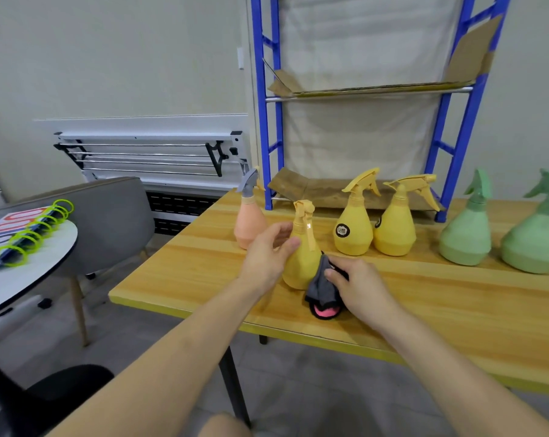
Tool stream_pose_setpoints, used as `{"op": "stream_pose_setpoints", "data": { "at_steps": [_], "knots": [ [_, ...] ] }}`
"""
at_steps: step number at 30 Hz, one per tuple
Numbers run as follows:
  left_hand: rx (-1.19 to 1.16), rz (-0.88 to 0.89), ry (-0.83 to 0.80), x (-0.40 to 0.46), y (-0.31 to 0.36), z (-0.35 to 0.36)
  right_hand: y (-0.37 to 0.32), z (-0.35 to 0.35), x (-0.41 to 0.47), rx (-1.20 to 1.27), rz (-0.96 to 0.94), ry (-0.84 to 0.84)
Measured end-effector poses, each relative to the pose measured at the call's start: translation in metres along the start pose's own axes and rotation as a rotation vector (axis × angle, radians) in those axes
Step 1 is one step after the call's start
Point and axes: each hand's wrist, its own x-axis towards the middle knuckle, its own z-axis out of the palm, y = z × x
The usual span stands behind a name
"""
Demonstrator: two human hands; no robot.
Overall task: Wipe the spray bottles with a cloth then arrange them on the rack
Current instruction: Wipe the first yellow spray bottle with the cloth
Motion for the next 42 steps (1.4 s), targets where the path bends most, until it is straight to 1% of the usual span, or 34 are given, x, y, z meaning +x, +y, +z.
{"op": "stream_pose_setpoints", "data": {
  "at_steps": [4,6,8,11,15,18,20,23,27,30,36,39,42],
  "knots": [
    [0.056,0.011,0.072,-0.003,0.003,0.003,-0.015,-0.001,0.004,0.070,0.033,0.094],
    [0.041,0.004,0.076,-0.003,0.003,0.005,-0.029,-0.004,0.010,0.154,0.013,0.178],
    [0.030,0.004,0.065,-0.002,0.002,0.007,-0.040,-0.007,0.016,0.230,-0.026,0.225],
    [0.002,0.010,0.027,-0.001,-0.001,0.005,-0.043,-0.005,0.016,0.288,-0.025,0.184],
    [-0.063,0.015,-0.037,-0.002,-0.006,-0.005,-0.023,0.002,0.002,0.130,0.021,0.103],
    [-0.032,0.044,-0.053,0.000,-0.007,-0.005,-0.012,0.005,-0.004,0.073,0.030,0.069],
    [-0.009,0.051,-0.035,0.002,-0.010,-0.001,-0.012,0.006,-0.005,0.082,0.047,0.092],
    [0.001,0.045,0.008,0.000,-0.015,0.003,-0.026,0.002,0.000,0.148,0.056,0.186],
    [-0.038,0.010,-0.032,-0.005,-0.013,0.006,-0.052,-0.006,0.016,0.284,-0.040,0.251],
    [-0.060,0.005,-0.040,-0.008,-0.012,0.008,-0.049,-0.004,0.014,0.277,-0.063,0.224],
    [-0.085,0.013,-0.011,-0.005,-0.012,0.006,-0.015,-0.003,0.004,0.127,-0.025,0.114],
    [-0.092,0.023,0.002,-0.006,-0.013,0.007,-0.018,-0.005,0.005,0.146,-0.013,0.109],
    [-0.052,0.018,0.036,-0.007,-0.014,0.010,-0.031,-0.005,0.009,0.219,-0.030,0.140]
  ]
}}
